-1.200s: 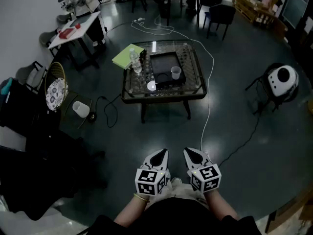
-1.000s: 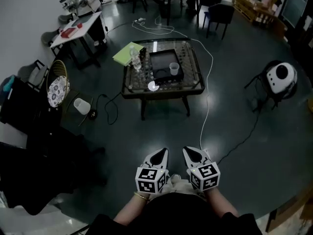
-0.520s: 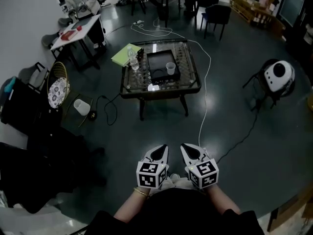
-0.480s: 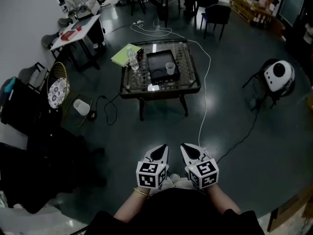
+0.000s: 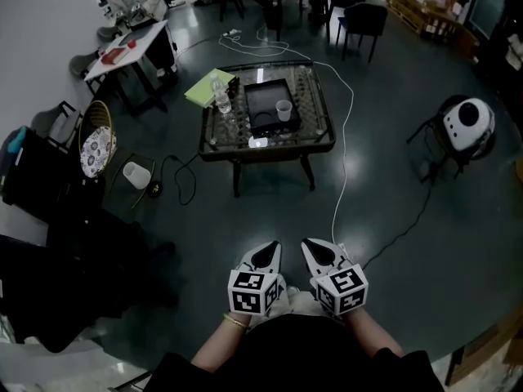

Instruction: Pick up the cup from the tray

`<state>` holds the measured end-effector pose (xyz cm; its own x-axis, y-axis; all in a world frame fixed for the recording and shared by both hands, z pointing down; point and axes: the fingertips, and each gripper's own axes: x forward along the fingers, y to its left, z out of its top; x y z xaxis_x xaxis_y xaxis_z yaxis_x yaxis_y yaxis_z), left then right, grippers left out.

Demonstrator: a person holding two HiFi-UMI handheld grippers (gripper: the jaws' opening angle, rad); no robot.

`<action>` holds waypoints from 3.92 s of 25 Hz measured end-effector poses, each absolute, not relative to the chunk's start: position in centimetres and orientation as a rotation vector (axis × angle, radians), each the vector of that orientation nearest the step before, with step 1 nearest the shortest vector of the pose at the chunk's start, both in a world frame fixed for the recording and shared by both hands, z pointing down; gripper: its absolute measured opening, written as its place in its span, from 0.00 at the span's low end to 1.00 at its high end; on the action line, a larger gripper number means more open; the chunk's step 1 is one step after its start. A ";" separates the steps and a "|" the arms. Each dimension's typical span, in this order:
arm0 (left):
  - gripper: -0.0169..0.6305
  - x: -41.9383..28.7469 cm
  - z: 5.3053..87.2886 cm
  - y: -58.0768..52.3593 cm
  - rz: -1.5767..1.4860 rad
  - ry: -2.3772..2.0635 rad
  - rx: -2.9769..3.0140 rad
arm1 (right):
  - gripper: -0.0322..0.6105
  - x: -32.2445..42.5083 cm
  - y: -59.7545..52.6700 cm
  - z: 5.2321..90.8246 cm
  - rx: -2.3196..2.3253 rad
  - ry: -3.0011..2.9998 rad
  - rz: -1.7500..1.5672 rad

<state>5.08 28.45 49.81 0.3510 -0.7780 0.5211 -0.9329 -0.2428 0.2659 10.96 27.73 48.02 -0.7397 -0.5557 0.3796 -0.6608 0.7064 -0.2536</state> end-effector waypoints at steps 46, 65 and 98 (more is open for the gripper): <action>0.05 -4.4 48.7 8.4 0.420 -1.462 2.116 | 0.07 2.2 7.7 47.5 1.006 -2.596 0.555; 0.05 -10.5 49.3 -1.8 0.455 -1.378 2.158 | 0.07 -4.6 -1.9 48.2 1.069 -2.567 0.590; 0.05 -9.8 53.1 -12.2 0.476 -1.314 2.137 | 0.07 -1.8 -12.6 50.4 1.226 -2.458 0.641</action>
<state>-9.82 -12.16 53.07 0.4514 -0.6855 0.5713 -0.8923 -0.3472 0.2884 -1.76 -12.56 50.36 -0.5806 -0.6665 0.4677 -0.8100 0.5310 -0.2488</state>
